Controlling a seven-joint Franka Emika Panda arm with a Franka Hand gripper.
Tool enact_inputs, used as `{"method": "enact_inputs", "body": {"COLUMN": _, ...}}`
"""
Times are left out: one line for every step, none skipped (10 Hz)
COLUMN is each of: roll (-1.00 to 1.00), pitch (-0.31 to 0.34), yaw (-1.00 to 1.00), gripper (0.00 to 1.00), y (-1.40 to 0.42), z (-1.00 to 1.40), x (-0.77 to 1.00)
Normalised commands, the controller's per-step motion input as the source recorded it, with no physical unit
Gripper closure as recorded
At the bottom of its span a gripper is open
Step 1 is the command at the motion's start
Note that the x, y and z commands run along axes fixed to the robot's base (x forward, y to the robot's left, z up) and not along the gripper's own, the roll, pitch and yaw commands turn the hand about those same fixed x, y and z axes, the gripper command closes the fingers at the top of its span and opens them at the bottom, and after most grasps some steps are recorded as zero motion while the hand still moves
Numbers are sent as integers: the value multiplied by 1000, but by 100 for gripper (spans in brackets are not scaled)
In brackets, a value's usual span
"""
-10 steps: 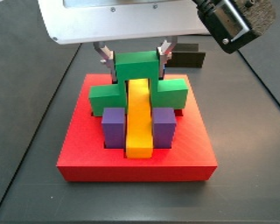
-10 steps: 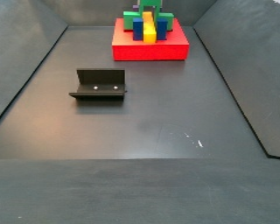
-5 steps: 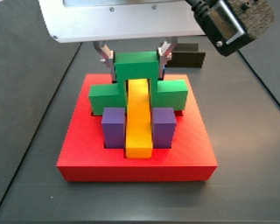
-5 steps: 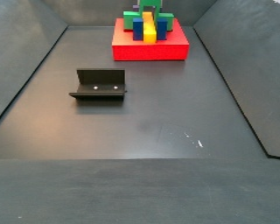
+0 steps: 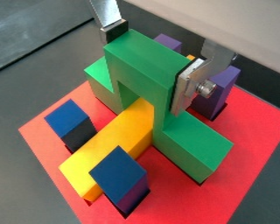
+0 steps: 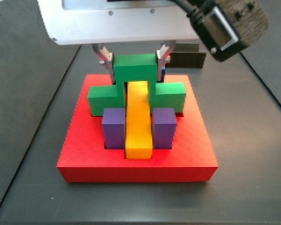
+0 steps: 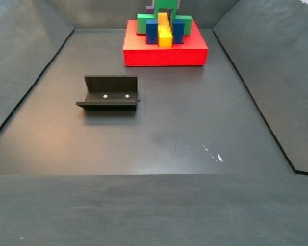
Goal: Pick up the green object. Move up. Move to above the board. Insert the green object.
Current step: Insert the green object.
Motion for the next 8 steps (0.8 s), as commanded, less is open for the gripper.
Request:
{"method": "enact_inputs", "body": {"roll": 0, "pitch": 0, "yaw": -43, "gripper": 100, "y": -49, "z": -149, "x": 0}}
{"method": "enact_inputs", "body": {"roll": 0, "pitch": 0, "yaw": -14, "gripper": 100, "y": -97, "z": -154, "x": 0}}
{"method": "enact_inputs", "body": {"roll": 0, "pitch": 0, "yaw": -9, "gripper": 100, "y": -149, "z": -151, "x": 0}}
{"method": "enact_inputs", "body": {"roll": 0, "pitch": 0, "yaw": -26, "gripper": 100, "y": -166, "z": -126, "x": 9}}
{"method": "enact_inputs", "body": {"roll": 0, "pitch": 0, "yaw": -34, "gripper": 100, "y": -74, "z": -169, "x": 17}}
{"method": "enact_inputs", "body": {"roll": 0, "pitch": 0, "yaw": -31, "gripper": 100, "y": 0, "z": -191, "x": 26}}
{"method": "enact_inputs", "body": {"roll": 0, "pitch": 0, "yaw": -20, "gripper": 100, "y": 0, "z": -214, "x": 3}}
{"method": "enact_inputs", "body": {"roll": 0, "pitch": 0, "yaw": 0, "gripper": 100, "y": 0, "z": -269, "x": 0}}
